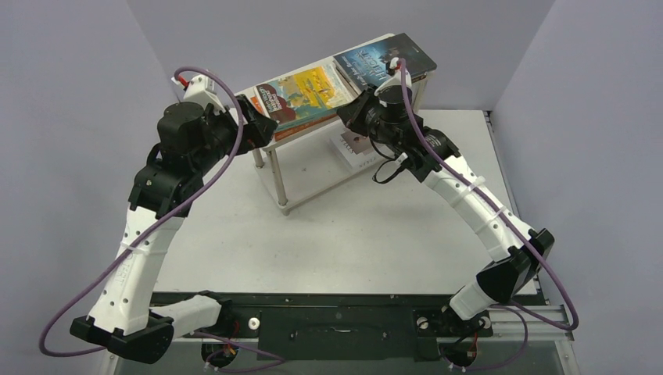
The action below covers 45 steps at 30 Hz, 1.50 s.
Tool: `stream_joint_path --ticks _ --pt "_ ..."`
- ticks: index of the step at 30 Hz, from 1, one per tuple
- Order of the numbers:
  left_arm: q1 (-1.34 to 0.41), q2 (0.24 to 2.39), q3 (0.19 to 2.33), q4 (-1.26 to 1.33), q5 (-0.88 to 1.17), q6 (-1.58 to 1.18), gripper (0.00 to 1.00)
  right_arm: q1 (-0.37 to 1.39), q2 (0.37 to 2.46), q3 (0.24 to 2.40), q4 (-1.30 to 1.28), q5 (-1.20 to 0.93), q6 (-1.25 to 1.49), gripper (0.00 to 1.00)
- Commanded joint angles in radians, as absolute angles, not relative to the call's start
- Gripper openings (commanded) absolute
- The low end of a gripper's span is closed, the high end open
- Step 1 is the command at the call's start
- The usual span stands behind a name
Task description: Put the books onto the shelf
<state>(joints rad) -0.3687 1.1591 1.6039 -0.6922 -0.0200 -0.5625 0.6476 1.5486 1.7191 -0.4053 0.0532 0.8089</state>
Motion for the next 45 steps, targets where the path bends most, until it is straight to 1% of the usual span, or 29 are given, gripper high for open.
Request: stream_joint_path --ticks 1,15,23,26,45 --pt "-0.357 1.142 1.599 -0.653 -0.001 -0.56 0.86 0.641 1.551 1.774 -0.374 0.043 0.81 0.0" --pt "-0.347 1.142 1.591 -0.646 0.0 -0.563 0.86 0.621 1.589 1.805 -0.37 0.008 0.824 0.0" --pt "-0.337 1.139 1.592 -0.646 0.024 -0.562 0.86 0.621 1.497 1.694 -0.305 0.032 0.831 0.0" --pt "-0.336 1.14 1.592 -0.645 0.027 -0.563 0.86 0.621 1.493 1.686 -0.313 0.043 0.824 0.0" --pt "-0.324 1.122 1.591 -0.658 0.029 -0.56 0.87 0.62 1.597 1.775 -0.337 0.021 0.824 0.0"
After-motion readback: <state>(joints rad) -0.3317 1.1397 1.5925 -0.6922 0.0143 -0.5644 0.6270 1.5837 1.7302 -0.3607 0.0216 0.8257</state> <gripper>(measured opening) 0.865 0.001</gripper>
